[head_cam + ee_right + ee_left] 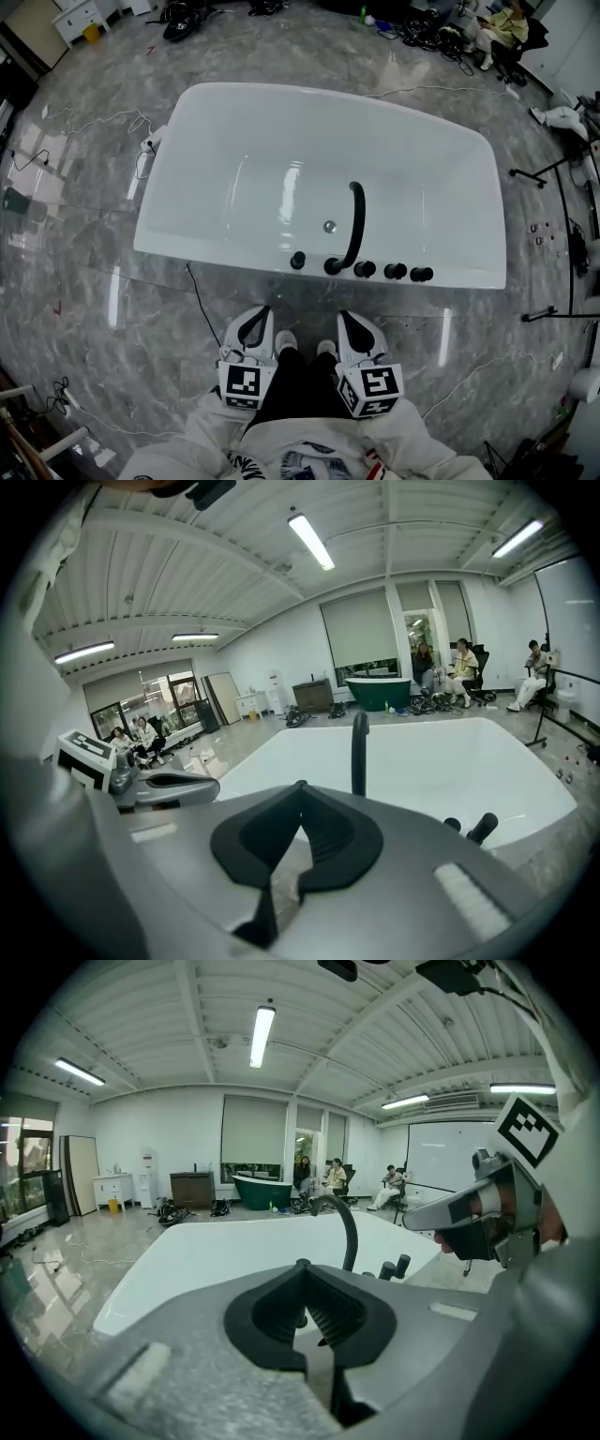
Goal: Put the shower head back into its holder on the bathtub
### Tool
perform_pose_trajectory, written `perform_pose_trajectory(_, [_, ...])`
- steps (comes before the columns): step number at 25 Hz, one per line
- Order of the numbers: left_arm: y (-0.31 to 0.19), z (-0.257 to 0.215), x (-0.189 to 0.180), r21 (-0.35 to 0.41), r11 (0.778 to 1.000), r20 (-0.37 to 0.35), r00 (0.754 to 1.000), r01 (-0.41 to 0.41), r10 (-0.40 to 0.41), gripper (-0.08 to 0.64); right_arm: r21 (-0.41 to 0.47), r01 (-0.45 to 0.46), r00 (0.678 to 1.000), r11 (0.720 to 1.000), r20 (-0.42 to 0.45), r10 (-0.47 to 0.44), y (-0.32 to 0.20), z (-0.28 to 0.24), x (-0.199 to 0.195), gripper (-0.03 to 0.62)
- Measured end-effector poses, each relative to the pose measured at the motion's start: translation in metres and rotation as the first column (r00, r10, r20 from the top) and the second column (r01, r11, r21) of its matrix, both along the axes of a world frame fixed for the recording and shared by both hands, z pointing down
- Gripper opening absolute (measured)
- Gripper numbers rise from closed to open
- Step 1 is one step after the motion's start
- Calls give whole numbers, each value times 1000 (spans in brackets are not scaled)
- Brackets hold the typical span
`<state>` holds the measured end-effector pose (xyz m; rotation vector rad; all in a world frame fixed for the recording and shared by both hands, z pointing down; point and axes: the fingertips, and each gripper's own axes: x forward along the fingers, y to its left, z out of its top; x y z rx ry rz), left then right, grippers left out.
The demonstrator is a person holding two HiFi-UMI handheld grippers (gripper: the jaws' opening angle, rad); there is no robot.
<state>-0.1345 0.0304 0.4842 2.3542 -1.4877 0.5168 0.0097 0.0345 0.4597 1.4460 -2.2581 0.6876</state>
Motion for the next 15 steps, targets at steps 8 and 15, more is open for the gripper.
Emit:
perform_pose_trajectory(8, [7,-52,14,66,995,0,997,71,-71,0,59,73,997,996,1,-73,3,-39,12,6])
perform_pose_trajectory(15, [28,-72,42,71,989,20,991,128,-129,0,93,135,990,986,30,-139,13,-60,39,5])
